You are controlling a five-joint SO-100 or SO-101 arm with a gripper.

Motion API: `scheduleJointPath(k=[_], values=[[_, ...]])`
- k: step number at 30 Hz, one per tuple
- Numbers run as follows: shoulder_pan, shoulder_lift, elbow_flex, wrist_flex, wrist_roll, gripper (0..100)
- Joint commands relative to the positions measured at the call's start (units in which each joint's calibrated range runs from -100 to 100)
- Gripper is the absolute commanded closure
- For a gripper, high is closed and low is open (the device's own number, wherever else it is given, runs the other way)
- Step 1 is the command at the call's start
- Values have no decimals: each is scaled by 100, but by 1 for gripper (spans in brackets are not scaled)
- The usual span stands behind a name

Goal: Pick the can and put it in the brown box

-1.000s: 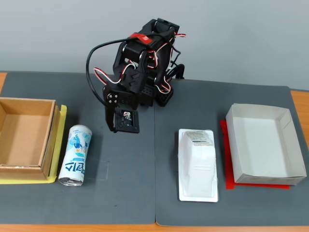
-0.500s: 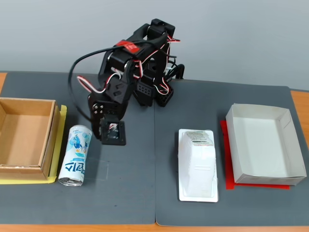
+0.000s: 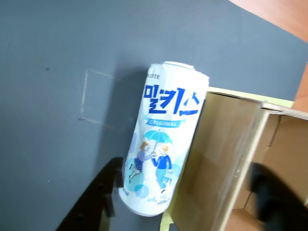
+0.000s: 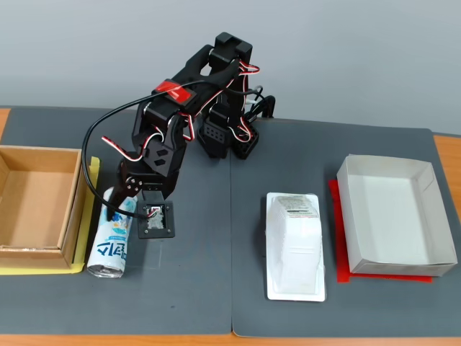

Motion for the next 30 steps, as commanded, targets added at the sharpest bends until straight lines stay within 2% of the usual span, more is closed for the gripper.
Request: scheduleJointPath(k=[1,5,8,14,30], values=[[20,53,-292,243,-11,57],[126,113,-265,399,-16,45],[231,231,-237,391,-22,41],[418,519,-391,313,-313,41],[378,1036,-382,269,-605,41]])
